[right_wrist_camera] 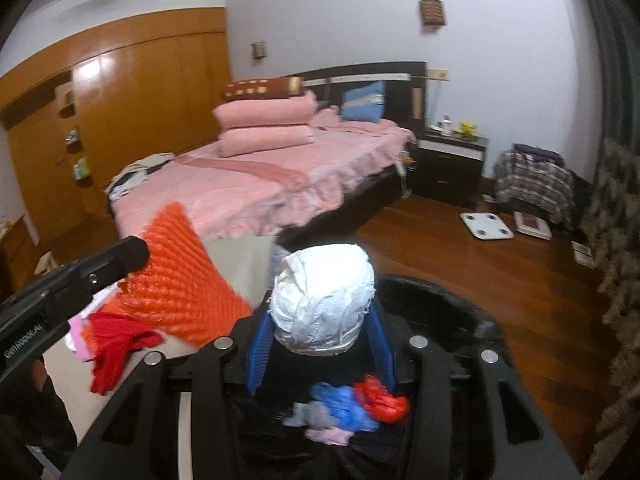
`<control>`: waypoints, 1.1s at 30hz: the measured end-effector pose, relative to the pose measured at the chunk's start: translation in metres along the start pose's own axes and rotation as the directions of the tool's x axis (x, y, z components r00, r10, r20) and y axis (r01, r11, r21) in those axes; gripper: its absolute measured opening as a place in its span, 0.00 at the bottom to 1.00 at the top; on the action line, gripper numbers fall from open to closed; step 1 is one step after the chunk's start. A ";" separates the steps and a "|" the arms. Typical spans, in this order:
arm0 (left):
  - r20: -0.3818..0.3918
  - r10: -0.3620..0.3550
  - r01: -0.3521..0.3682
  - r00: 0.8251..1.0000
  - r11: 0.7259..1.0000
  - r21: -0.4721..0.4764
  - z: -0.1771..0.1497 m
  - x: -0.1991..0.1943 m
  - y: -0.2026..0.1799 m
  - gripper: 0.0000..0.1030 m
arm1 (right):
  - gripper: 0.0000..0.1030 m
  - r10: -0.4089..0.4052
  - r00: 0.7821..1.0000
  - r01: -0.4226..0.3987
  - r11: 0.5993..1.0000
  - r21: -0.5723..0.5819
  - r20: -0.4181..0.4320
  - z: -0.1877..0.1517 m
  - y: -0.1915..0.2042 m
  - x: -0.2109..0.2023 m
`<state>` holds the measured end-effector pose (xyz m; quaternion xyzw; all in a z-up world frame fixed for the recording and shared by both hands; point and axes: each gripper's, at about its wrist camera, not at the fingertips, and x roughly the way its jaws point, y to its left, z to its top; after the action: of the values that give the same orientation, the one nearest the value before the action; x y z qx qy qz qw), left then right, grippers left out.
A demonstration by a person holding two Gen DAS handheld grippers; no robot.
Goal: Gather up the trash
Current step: 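Drop the white tissue ball and orange pad into the trash bin, then grasp the pink bag with the left tool and lift it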
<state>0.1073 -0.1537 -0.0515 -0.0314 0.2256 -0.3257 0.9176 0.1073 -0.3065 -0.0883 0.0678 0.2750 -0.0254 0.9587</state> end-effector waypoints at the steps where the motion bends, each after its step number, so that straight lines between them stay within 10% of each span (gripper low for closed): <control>1: -0.014 -0.018 0.018 1.000 1.000 0.010 -0.002 0.009 -0.006 0.04 | 0.43 -0.018 1.000 0.018 1.000 0.006 -0.004 -0.001 -0.008 0.001; 4: -0.069 -0.061 0.063 0.996 0.998 0.021 -0.011 0.037 -0.018 0.07 | 0.44 -0.073 0.997 0.073 0.997 0.012 -0.018 -0.008 -0.028 0.004; 9: -0.143 -0.043 0.041 0.989 0.999 -0.015 -0.031 0.054 -0.001 0.50 | 0.69 -0.131 0.991 0.132 0.991 0.007 -0.032 -0.019 -0.043 0.007; 18: -0.161 0.193 -0.204 0.968 0.977 -0.056 -0.060 -0.009 0.080 0.79 | 0.94 -0.023 0.999 0.022 1.000 -0.016 -0.025 -0.025 0.000 0.014; 33: -0.224 0.548 -0.576 0.806 0.813 -0.083 -0.113 -0.112 0.203 0.80 | 0.94 0.262 0.957 -0.279 0.948 -0.150 -0.125 -0.065 0.168 0.052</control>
<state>0.1000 0.0842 -0.1508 0.0005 0.3344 -0.0226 0.9422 0.1319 -0.1317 -0.1514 0.0260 0.3135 0.1330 0.9399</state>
